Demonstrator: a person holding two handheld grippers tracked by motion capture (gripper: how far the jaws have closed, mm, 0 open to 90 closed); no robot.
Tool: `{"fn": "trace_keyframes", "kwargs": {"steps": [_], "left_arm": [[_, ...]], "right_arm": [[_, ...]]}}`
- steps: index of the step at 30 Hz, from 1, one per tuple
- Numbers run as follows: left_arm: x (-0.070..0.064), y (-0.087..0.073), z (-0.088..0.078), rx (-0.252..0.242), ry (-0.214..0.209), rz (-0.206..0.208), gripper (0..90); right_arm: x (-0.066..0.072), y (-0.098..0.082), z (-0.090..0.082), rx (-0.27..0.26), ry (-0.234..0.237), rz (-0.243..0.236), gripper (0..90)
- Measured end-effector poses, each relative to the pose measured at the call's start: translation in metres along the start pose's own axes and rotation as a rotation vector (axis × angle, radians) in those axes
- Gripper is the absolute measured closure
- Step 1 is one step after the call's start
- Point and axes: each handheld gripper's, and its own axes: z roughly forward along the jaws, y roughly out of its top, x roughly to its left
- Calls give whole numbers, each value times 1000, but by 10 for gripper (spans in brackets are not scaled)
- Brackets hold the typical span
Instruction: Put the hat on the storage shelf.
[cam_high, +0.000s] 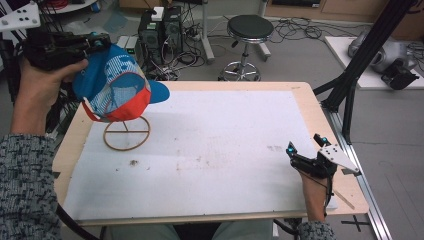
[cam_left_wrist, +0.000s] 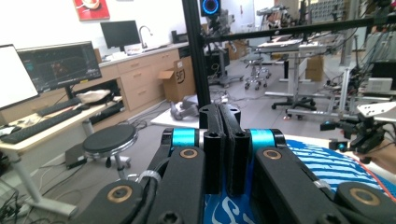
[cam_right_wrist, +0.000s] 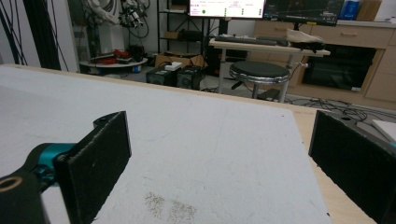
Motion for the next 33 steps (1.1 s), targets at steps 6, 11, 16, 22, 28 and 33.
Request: {"fn": "trace_keyframes", "kwargs": {"steps": [6,11,16,22,28,33], "left_arm": [[-2,14,4,-41,9,29,878],[5,16,3,-19,39,35,877],[14,3,-3,4,70,4,878],[22,-21,-14,46,110,-34,878],[30,-42,-26,77,145,-61,877],[36,-53,-34,85,160,-85,877]], "right_arm": [[0,0,0,0,1,-1,46],[-1,0,0,-3,3,1,46],[-1,0,-1,-1,3,6,46],[-1,0,0,-3,4,-3,46],[0,0,0,2,2,-1,46],[0,0,1,3,5,-6,46]]}}
